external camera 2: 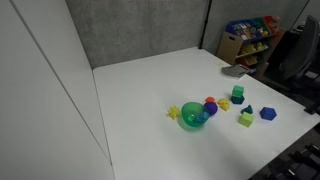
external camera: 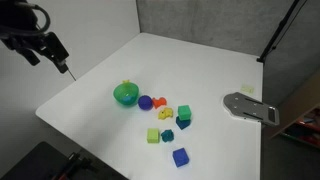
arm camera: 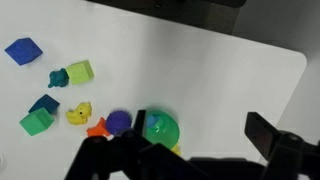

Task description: Put the blue toy in the green bowl.

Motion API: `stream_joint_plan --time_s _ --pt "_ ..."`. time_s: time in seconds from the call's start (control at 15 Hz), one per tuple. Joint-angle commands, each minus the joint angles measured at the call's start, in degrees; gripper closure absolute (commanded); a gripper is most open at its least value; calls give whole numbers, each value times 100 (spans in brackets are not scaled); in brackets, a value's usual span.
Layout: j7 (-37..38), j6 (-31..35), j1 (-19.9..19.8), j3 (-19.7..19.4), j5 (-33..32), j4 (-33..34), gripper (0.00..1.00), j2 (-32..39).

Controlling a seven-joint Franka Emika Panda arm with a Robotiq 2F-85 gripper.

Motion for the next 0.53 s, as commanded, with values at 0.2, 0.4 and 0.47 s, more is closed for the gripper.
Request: stream_joint_plan --time_s 0.2,0.4,0.47 --pt "-24 -17 -51 45 28 12 0 0" --pt "79 -65 -98 37 46 161 0 161" --pt "88 -83 -114 38 31 279 0 293"
